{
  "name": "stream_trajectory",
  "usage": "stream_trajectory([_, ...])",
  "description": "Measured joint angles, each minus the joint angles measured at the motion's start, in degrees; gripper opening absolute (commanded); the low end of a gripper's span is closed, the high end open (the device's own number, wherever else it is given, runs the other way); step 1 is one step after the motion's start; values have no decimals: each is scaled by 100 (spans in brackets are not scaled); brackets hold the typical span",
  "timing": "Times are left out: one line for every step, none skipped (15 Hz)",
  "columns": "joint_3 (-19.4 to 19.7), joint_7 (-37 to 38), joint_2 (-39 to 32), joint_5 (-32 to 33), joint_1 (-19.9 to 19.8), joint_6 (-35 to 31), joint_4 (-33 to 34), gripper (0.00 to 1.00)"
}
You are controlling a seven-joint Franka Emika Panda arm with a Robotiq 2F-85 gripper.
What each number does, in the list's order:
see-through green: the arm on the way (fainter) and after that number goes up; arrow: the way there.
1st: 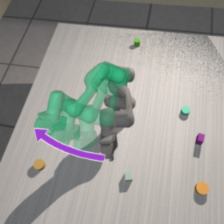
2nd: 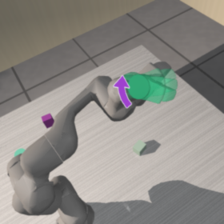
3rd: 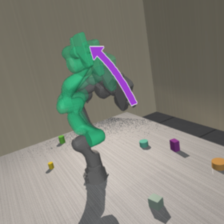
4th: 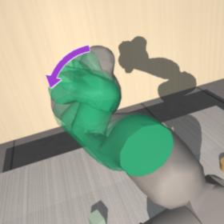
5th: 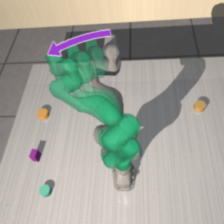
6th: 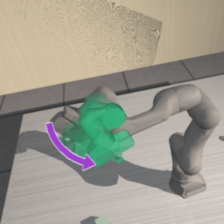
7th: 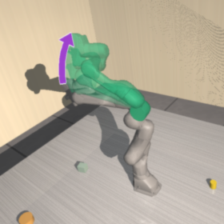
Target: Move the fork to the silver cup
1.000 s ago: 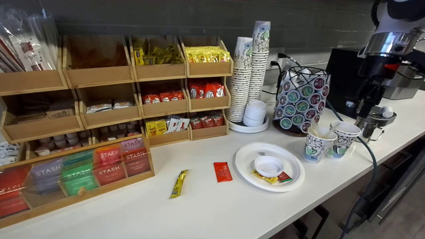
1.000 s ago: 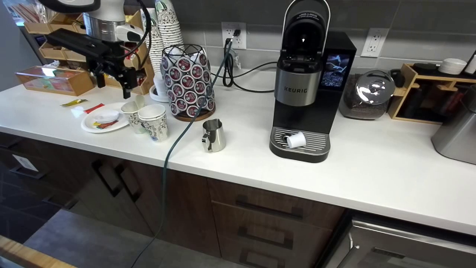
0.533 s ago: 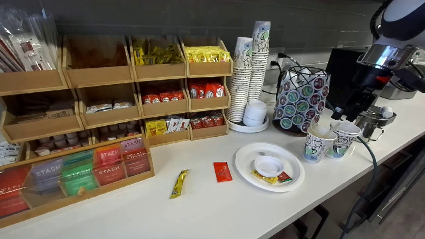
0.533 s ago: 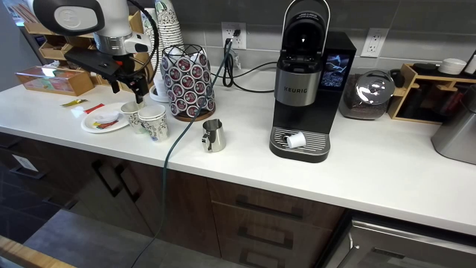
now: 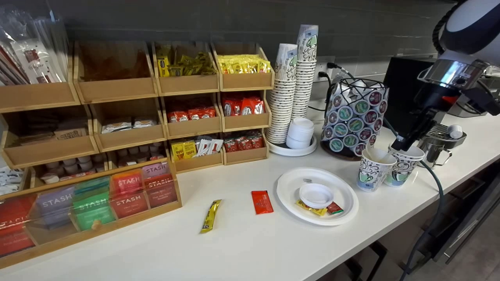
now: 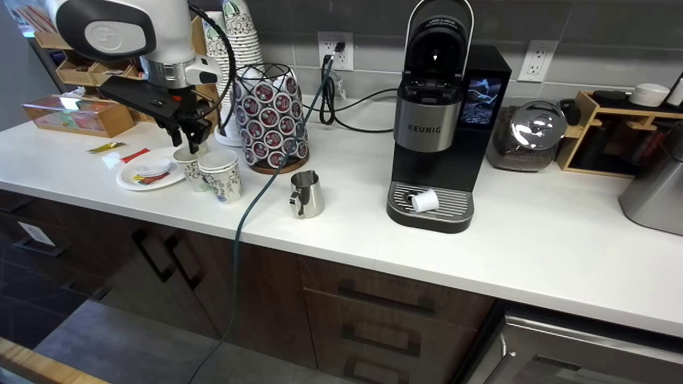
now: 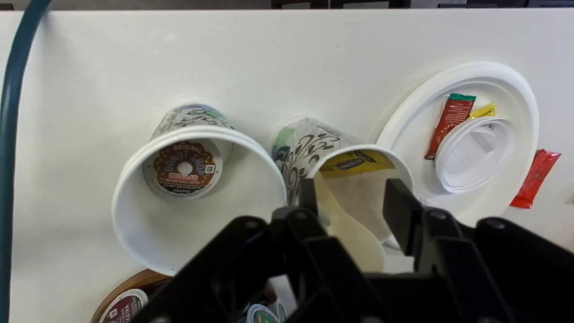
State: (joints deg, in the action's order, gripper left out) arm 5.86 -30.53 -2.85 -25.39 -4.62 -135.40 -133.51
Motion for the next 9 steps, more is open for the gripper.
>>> stream_trajectory([0, -1, -21, 2, -5, -2, 0, 44])
stream_trajectory([0, -1, -41, 3, -10, -8, 1, 53])
stream_trajectory([0, -1, -62, 4, -13, -34, 1, 53])
stream_trajectory([0, -1, -84, 6, -13, -73, 1, 34])
stream_trajectory([-3, -1, -107, 9, -13, -116, 1, 27])
stream_trajectory([-10, -1, -131, 11, -13, -177, 1, 26])
stream_trajectory([-21, -1, -154, 18, -13, -255, 1, 17])
stream_trajectory([-34, -1, -173, 21, -13, -346, 1, 9])
stream_trajectory([-52, -1, -192, 23, -13, -449, 0, 2])
